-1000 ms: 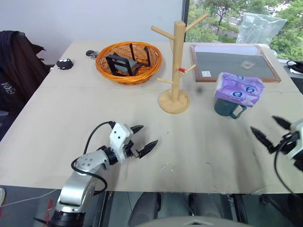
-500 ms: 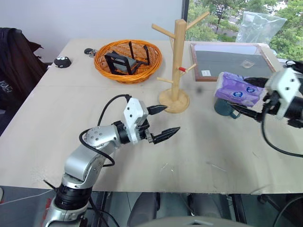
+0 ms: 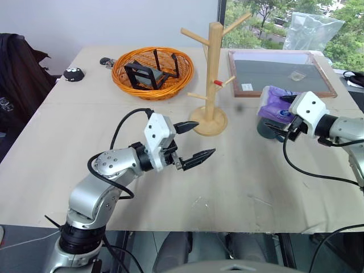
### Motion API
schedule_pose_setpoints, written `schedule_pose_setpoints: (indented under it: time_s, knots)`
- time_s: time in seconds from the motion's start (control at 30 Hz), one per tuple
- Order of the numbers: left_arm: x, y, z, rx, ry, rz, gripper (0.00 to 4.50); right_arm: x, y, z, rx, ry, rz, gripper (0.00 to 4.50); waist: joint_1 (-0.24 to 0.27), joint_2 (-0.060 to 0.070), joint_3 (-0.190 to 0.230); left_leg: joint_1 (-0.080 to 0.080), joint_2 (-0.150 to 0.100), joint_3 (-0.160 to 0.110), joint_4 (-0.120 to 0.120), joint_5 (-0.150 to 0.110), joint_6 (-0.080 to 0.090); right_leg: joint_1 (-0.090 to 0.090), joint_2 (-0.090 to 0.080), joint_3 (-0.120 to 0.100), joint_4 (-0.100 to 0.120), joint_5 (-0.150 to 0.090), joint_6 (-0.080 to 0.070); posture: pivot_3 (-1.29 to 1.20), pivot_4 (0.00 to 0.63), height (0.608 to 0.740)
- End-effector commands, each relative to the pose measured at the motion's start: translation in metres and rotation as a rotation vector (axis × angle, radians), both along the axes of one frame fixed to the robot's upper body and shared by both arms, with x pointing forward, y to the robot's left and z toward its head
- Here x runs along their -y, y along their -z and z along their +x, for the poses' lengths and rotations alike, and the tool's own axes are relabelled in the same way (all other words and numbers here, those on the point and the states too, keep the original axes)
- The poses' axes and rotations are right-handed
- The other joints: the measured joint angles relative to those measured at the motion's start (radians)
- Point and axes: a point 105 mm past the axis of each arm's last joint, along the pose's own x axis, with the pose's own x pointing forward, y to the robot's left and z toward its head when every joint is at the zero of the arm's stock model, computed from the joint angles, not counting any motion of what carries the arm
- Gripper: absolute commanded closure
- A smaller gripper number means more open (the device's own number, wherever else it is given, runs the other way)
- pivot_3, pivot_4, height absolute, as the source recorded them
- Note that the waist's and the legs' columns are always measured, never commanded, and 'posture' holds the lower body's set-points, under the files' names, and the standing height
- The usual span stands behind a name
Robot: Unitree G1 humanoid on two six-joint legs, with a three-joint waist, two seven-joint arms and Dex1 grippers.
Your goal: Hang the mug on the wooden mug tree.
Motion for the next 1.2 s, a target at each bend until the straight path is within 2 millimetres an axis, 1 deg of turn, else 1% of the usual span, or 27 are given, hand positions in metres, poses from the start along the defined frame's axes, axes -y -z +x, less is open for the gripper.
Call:
schedule_pose_setpoints:
  time_s: [0.03,0.07,0.1,0.13,0.2,0.23,0.27,0.3,0.37,0.47,0.53,0.6,0.67,0.7,0.77,0.87,0.9,0.93,1.03,1.1,1.17,1.2]
  knots:
    - [0.003,-0.015,-0.004,0.052,0.017,-0.059,0.0,-0.001,-0.014,0.003,0.075,-0.006,-0.025,0.77,0.001,0.0,0.0,0.0,0.0,0.0,0.0,0.0,0.0,0.0,0.0,0.0,0.0,0.0,0.0,0.0,0.15,0.74]
    - [0.004,-0.017,-0.004,0.051,0.02,-0.071,0.0,-0.001,-0.014,0.003,0.077,-0.004,-0.028,1.33,0.0,0.0,0.0,0.0,0.0,0.0,0.0,0.0,0.0,0.0,0.0,0.0,0.0,0.0,0.0,0.0,0.15,0.74]
    - [0.005,-0.017,-0.005,0.048,0.029,-0.083,0.0,-0.001,-0.014,0.004,0.083,-0.003,-0.035,1.75,0.0,0.0,0.0,0.0,0.0,0.0,0.0,0.0,0.0,0.0,0.0,0.0,0.0,0.0,0.0,0.0,0.15,0.74]
    - [0.005,-0.018,-0.006,0.046,0.039,-0.094,0.0,-0.001,-0.014,0.004,0.089,-0.003,-0.038,2.35,0.0,0.0,0.0,0.0,0.0,0.0,0.0,0.0,0.0,0.0,-0.001,0.0,0.0,0.0,0.0,0.0,0.15,0.74]
    - [0.006,-0.02,-0.008,0.041,0.061,-0.11,0.0,-0.002,-0.014,0.004,0.095,-0.003,-0.039,3.38,-0.001,0.0,0.0,0.0,0.0,0.0,0.0,0.0,0.0,0.0,0.0,0.0,0.0,0.0,0.0,0.0,0.15,0.74]
    - [0.007,-0.02,-0.009,0.041,0.068,-0.112,0.0,-0.002,-0.015,0.004,0.096,-0.002,-0.038,3.79,-0.001,0.0,0.0,0.0,0.0,0.0,0.0,0.0,0.0,0.0,0.0,0.0,0.0,0.0,0.0,0.0,0.15,0.74]
    - [0.007,-0.02,-0.01,0.041,0.074,-0.112,0.0,-0.001,-0.016,0.004,0.099,-0.001,-0.037,4.28,-0.001,0.0,0.0,0.0,0.0,0.0,0.0,0.0,0.0,0.0,0.0,0.0,0.001,0.0,0.0,0.0,0.15,0.74]
    - [0.007,-0.021,-0.01,0.042,0.078,-0.112,0.0,-0.001,-0.018,0.004,0.109,0.002,-0.033,4.42,-0.001,0.0,0.0,0.0,0.0,0.0,0.0,0.0,0.0,0.0,0.0,0.0,0.001,0.0,0.0,0.0,0.15,0.74]
    - [0.008,-0.021,-0.01,0.042,0.085,-0.115,0.0,-0.001,-0.024,0.003,0.128,0.005,-0.025,4.42,-0.001,0.0,0.0,0.0,0.0,0.0,0.0,0.0,0.0,0.0,0.0,0.0,0.001,0.0,0.0,0.0,0.15,0.74]
    - [0.012,-0.021,-0.01,0.035,0.112,-0.122,0.0,0.0,-0.038,0.001,0.178,0.013,-0.024,4.42,0.0,0.0,0.0,0.0,0.0,0.0,0.0,0.0,0.0,0.0,0.0,0.0,0.0,0.0,0.0,0.0,0.15,0.74]
    - [0.018,-0.021,-0.01,0.03,0.144,-0.126,0.0,0.005,-0.049,-0.002,0.214,0.041,-0.022,4.42,0.0,0.0,0.0,0.0,0.0,0.0,0.0,0.0,0.0,0.0,0.0,0.0,0.0,0.0,0.0,0.0,0.15,0.74]
    - [0.027,-0.018,-0.009,0.014,0.193,-0.117,0.0,0.02,-0.058,-0.01,0.234,0.098,-0.034,4.42,0.007,0.001,0.001,0.0,0.0,0.0,0.0,0.0,0.0,0.0,0.0,0.0,0.0,0.0,0.0,0.0,0.15,0.74]
    - [0.034,-0.015,-0.007,0.002,0.228,-0.101,0.0,0.042,-0.059,-0.019,0.222,0.187,-0.049,4.42,0.011,0.001,0.001,0.0,-0.001,0.0,0.0,0.0,0.0,0.0,-0.001,0.0,0.0,0.0,0.0,0.0,0.15,0.74]
    - [0.037,-0.013,-0.006,-0.003,0.243,-0.092,0.0,0.053,-0.057,-0.024,0.21,0.231,-0.053,4.42,0.022,0.001,0.0,-0.001,-0.001,-0.001,0.0,0.0,0.0,0.0,-0.001,-0.001,0.0,0.0,0.0,0.0,0.15,0.74]
    - [0.044,-0.009,-0.005,-0.009,0.273,-0.065,0.0,0.079,-0.049,-0.036,0.177,0.331,-0.077,4.42,0.027,0.0,0.0,-0.002,-0.002,-0.001,0.0,0.0,0.0,0.0,0.0,-0.002,-0.001,0.0,0.0,0.0,0.15,0.74]
    - [0.051,-0.002,-0.005,-0.013,0.319,-0.022,0.0,0.112,-0.035,-0.054,0.137,0.462,-0.112,4.42,0.025,0.001,0.0,-0.002,-0.004,0.0,0.0,0.0,0.0,0.0,0.0,-0.001,-0.001,0.0,0.0,0.0,0.15,0.74]
    - [0.053,-0.001,-0.005,-0.015,0.332,-0.014,0.0,0.123,-0.026,-0.06,0.108,0.504,-0.122,4.42,0.024,0.001,0.0,-0.001,-0.004,0.001,0.0,0.0,0.0,0.0,0.0,0.0,0.0,0.0,0.0,0.0,0.15,0.74]
    - [0.055,0.001,-0.006,-0.017,0.348,-0.009,0.0,0.134,-0.012,-0.066,0.072,0.548,-0.119,4.42,0.02,0.001,0.0,-0.001,-0.004,0.001,0.0,0.0,0.0,0.0,0.0,0.001,0.0,0.0,0.0,0.0,0.15,0.74]
    - [0.06,0.003,-0.009,-0.023,0.385,0.002,0.0,0.149,0.02,-0.077,-0.011,0.606,-0.118,4.42,0.014,0.001,0.0,0.001,-0.003,0.002,0.0,0.0,0.0,0.001,0.0,0.002,0.001,0.0,0.0,0.0,0.15,0.74]
    - [0.062,0.004,-0.01,-0.028,0.4,0.002,0.0,0.152,0.03,-0.079,-0.031,0.627,-0.111,4.42,0.002,0.002,0.0,0.003,-0.003,0.002,0.0,-0.001,0.003,0.004,0.001,0.002,0.001,0.0,0.0,0.0,0.15,0.74]
    - [0.061,0.008,-0.008,-0.034,0.407,0.028,0.0,0.158,0.041,-0.078,-0.059,0.668,-0.085,3.73,-0.006,0.002,0.0,0.004,-0.003,0.003,0.0,-0.001,0.003,0.004,0.001,0.003,0.001,0.0,0.0,0.0,0.15,0.74]
    - [0.06,0.01,-0.007,-0.033,0.405,0.037,0.0,0.159,0.043,-0.077,-0.064,0.677,-0.071,3.48,-0.008,0.002,0.0,0.004,-0.003,0.004,0.0,-0.001,0.003,0.004,0.001,0.003,0.001,0.0,0.0,0.0,0.15,0.74]
